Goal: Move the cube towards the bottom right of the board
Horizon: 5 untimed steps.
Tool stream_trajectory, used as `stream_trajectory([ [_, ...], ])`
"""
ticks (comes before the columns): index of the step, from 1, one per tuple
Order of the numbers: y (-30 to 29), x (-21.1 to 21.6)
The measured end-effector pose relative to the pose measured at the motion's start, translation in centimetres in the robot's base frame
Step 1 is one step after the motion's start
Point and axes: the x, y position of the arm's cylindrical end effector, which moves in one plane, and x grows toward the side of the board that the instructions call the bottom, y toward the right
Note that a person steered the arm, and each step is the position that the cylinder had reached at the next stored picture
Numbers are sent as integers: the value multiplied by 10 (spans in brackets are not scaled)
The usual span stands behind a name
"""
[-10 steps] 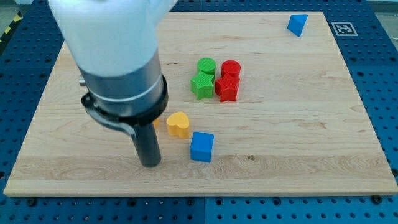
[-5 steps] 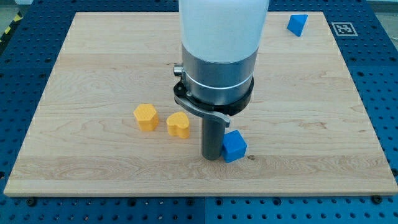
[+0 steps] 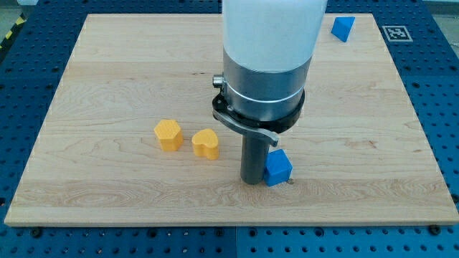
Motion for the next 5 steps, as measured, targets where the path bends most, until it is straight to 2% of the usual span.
stream_trajectory([
  [5, 16, 0],
])
